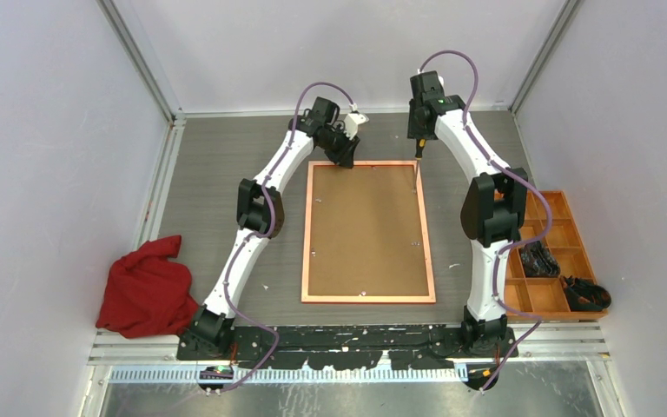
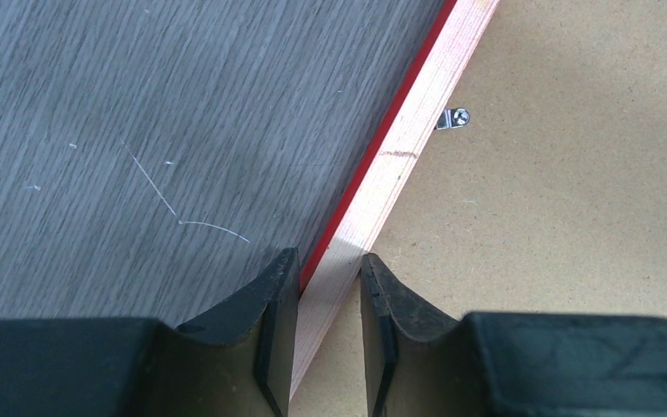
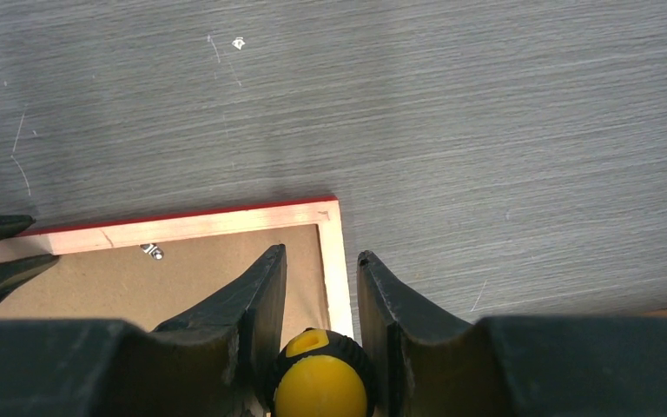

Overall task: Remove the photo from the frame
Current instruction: Release the photo frame item from the photo frame.

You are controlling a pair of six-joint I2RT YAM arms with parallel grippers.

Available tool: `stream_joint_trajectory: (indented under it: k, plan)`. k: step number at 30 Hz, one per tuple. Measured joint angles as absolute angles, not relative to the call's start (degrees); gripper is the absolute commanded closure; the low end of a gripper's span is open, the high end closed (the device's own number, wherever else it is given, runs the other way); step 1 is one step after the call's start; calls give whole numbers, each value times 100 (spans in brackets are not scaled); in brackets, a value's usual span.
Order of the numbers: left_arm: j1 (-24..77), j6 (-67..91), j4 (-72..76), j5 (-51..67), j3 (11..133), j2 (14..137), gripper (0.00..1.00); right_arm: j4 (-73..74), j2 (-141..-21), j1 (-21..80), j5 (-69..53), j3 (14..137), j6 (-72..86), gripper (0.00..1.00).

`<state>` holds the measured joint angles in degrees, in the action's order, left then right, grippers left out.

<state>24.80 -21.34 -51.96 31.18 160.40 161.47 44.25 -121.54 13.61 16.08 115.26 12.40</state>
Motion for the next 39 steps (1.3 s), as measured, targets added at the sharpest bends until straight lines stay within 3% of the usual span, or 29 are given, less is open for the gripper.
stream_joint_trajectory:
  k: [39]
  plan:
    - [2480, -2117, -5229, 3111, 16103, 16177, 76, 4460, -12230, 1361, 1643, 11502, 1129, 99]
